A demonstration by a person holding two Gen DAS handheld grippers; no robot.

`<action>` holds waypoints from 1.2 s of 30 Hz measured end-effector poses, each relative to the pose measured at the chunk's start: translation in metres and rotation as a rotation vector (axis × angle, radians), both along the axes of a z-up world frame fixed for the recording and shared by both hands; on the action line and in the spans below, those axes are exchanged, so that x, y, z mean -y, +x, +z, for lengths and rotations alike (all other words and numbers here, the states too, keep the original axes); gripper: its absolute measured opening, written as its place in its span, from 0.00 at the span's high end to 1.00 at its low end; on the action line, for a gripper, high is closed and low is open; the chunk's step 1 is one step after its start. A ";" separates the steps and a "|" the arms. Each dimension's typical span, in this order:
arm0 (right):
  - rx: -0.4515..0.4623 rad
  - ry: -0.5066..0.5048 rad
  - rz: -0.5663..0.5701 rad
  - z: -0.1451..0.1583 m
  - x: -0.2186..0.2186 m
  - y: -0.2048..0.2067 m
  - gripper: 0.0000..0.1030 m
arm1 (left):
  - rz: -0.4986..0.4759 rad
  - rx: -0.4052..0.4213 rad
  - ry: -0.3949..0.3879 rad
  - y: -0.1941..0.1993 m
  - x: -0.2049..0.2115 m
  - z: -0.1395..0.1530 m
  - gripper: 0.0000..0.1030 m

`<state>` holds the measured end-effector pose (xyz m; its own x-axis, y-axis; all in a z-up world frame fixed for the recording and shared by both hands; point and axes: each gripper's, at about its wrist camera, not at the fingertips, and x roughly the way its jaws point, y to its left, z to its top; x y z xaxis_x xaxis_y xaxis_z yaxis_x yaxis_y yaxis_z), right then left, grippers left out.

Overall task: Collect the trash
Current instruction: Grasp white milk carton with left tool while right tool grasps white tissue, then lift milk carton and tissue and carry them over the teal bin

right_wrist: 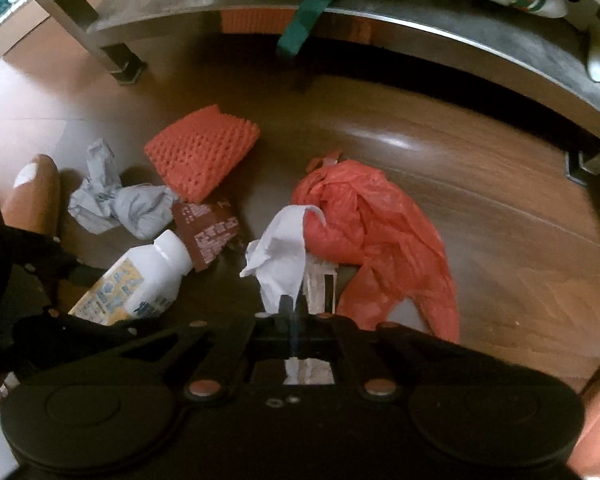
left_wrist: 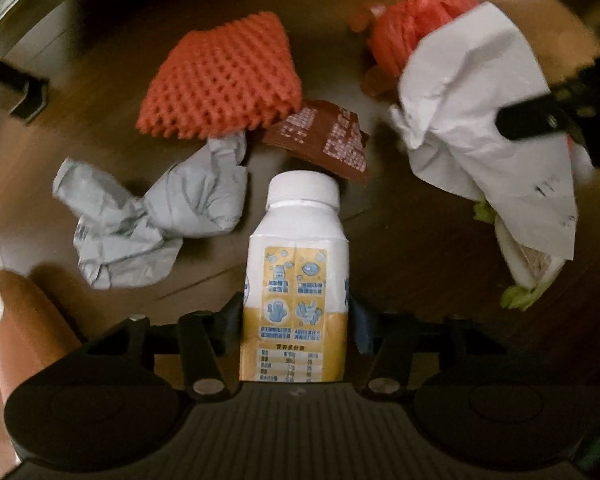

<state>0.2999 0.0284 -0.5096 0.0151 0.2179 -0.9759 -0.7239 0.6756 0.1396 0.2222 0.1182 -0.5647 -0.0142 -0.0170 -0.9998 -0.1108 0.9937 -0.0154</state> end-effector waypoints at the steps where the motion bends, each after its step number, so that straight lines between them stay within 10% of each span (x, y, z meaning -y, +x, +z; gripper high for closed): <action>1: 0.001 0.002 -0.006 0.005 0.002 -0.001 1.00 | 0.015 -0.002 -0.003 0.000 -0.002 0.004 0.51; 36: 0.298 0.289 -0.241 0.360 0.106 -0.060 1.00 | 0.196 0.542 -0.013 -0.033 0.019 0.345 0.51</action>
